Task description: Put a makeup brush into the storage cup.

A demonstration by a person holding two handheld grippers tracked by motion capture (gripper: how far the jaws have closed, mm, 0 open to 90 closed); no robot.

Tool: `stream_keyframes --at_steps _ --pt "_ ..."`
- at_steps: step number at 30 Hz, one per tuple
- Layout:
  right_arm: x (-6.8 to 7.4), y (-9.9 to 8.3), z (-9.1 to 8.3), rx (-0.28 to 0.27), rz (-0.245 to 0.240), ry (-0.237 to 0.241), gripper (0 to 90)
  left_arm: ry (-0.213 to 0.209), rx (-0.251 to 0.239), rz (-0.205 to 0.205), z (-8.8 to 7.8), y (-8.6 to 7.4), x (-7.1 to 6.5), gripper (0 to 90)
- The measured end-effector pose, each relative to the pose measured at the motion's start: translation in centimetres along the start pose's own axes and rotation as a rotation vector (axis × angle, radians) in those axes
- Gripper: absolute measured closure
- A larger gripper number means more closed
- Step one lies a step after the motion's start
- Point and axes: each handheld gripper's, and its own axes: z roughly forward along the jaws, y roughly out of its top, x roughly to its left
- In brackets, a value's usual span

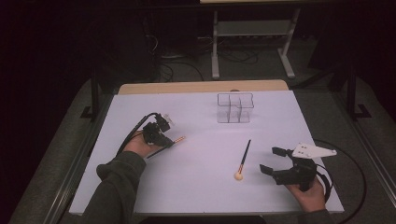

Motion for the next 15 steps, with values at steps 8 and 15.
stream_keyframes --at_steps 8,15 --pt "-0.1 0.0 0.0 0.005 0.001 -0.002 14.1 -0.026 -0.027 0.014 -0.9 0.0 -0.3 83.2" --pt "0.0 0.0 0.2 0.01 0.005 -0.004 14.1 -0.045 -0.051 0.021 -1.7 0.0 -0.6 83.2"
